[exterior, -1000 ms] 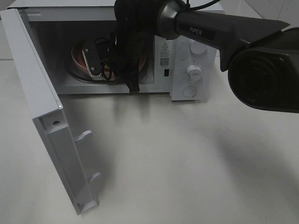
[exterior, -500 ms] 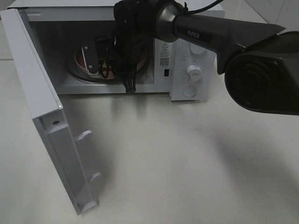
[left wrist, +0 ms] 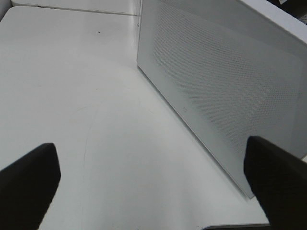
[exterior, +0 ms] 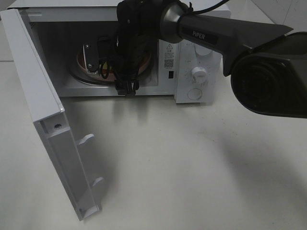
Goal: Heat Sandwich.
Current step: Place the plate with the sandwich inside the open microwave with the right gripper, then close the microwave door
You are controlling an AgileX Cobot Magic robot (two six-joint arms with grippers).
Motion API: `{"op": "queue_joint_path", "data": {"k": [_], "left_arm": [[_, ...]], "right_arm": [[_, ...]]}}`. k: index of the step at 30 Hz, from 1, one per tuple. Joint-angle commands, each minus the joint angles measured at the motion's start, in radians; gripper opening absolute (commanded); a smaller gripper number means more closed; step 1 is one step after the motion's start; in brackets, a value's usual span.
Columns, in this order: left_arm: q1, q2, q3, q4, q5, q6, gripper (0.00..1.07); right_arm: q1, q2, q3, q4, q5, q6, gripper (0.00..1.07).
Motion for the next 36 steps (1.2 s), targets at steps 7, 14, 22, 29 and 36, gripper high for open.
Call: {"op": "queue_joint_path", "data": {"k": [7, 14, 22, 29, 36], "left_arm": [[-0.003, -0.026, 0.003, 0.003, -0.016, -0.003, 0.99], [-0.003, -0.026, 0.003, 0.003, -0.016, -0.003, 0.99], [-0.003, -0.026, 0.003, 0.003, -0.016, -0.003, 0.99], [-0.003, -0.026, 0.003, 0.003, -0.016, -0.003, 0.99], [-0.003, -0.026, 0.003, 0.003, -0.016, -0.003, 0.99]], "right_arm": [[0.003, -0.103, 0.152, 0.012, -0.071, 0.027, 0.77], [0.003, -0.176, 0.280, 0.013, -0.120, 0.027, 0.76], [0.003, -0.263, 0.427, 0.035, -0.160, 0.026, 0.76], [0.003, -0.370, 0.596, 0.035, -0.262, 0.023, 0.76], [0.003, -0.469, 0.758, 0.035, -0.370, 0.007, 0.76]]}}
